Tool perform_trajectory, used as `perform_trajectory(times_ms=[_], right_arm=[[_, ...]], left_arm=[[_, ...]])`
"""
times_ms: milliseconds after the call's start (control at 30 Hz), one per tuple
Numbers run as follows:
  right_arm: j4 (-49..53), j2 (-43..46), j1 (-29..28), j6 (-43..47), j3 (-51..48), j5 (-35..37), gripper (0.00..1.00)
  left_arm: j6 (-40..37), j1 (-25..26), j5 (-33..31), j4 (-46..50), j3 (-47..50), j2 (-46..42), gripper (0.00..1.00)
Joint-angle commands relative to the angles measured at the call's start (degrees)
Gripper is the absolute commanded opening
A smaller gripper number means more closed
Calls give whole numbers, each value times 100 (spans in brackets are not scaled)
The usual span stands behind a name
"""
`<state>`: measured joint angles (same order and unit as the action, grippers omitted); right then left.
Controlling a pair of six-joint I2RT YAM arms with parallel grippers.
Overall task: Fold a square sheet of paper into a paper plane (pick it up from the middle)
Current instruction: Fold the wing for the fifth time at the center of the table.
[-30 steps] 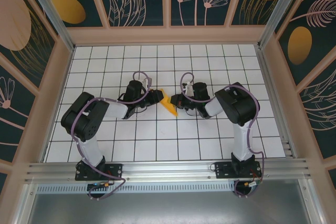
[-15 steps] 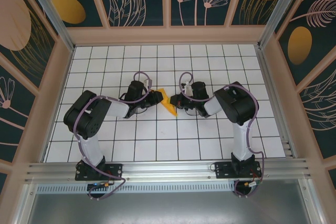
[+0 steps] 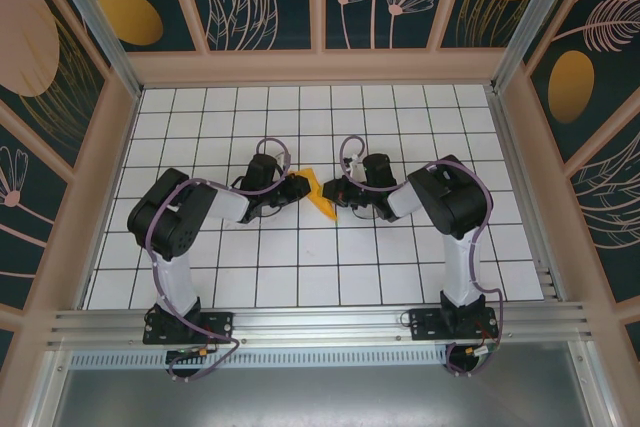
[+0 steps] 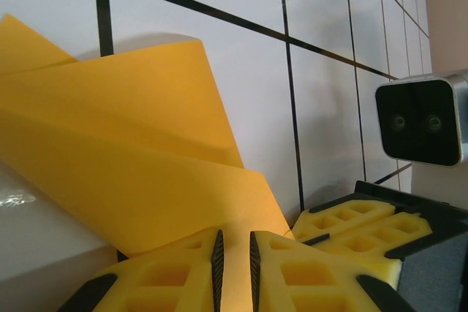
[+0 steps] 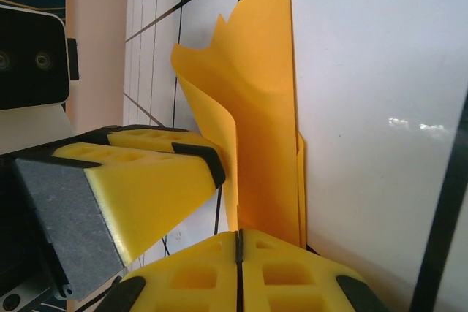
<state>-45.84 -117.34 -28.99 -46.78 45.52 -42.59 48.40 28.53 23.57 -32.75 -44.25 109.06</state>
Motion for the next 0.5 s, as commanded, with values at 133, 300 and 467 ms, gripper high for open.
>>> perform_trajectory(times_ms=[133, 300, 467], right_arm=[[441, 92, -28, 246, 126, -66, 16], [728, 421, -19, 542, 1, -65, 23], [1030, 675, -22, 743, -102, -24, 28]], left_arm=[[-78, 29, -107, 284, -172, 171, 21], [-81, 29, -126, 339, -189, 194, 20], [-78, 30, -103, 345, -198, 213, 20]])
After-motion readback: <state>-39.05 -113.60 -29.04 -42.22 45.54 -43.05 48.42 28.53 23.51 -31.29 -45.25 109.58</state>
